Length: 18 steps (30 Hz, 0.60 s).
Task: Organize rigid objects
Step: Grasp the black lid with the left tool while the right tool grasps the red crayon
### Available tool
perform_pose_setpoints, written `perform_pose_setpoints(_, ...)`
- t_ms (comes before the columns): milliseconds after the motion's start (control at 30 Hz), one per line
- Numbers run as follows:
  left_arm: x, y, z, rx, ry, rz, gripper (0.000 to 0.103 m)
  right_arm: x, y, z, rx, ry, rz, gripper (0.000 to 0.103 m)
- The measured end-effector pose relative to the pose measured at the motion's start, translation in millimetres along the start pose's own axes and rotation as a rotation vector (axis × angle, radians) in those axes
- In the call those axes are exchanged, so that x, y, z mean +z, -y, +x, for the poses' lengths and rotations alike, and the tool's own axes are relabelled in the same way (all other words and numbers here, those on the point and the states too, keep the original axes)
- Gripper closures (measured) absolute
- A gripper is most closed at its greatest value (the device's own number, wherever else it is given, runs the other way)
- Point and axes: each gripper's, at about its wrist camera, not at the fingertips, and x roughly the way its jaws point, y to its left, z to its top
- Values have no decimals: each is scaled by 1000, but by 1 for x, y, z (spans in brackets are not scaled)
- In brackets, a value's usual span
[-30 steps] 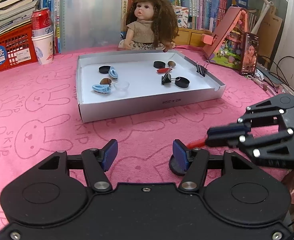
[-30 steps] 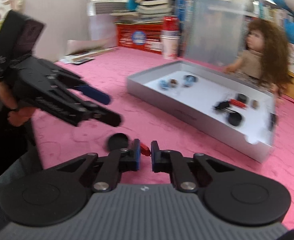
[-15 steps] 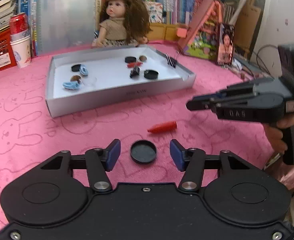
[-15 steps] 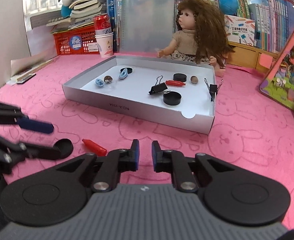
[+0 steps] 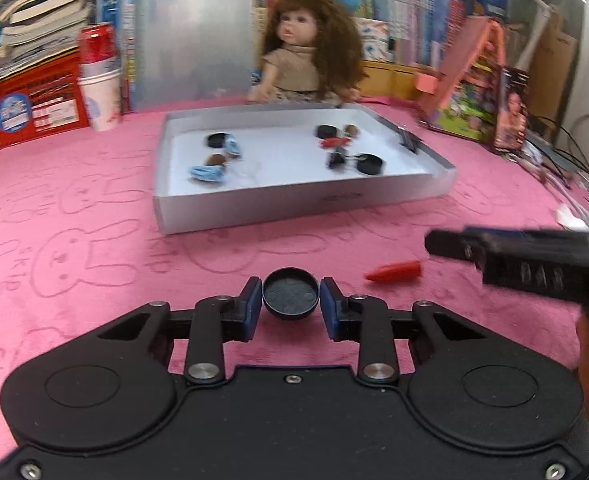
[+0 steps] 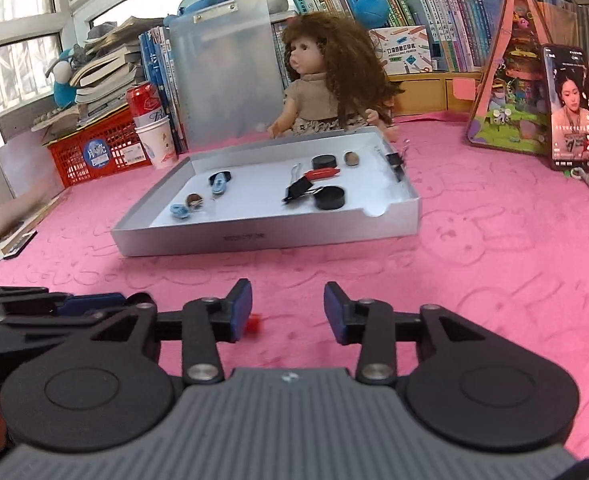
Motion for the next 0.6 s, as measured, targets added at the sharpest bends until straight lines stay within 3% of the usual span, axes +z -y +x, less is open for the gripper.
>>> perform_pose_setpoints(233,-1,-19,1,54,16,-67,73,-21,-46,5,-92,54,-48,27)
perform_pose_setpoints(467,-3,-28,-2,82,36,-84,73,-27,-62,23,-164,56,-44,27)
perform_pose_setpoints(600,-2,-30,-2,83,37,-86,73,-31,-66,25,-192,69,-58,40)
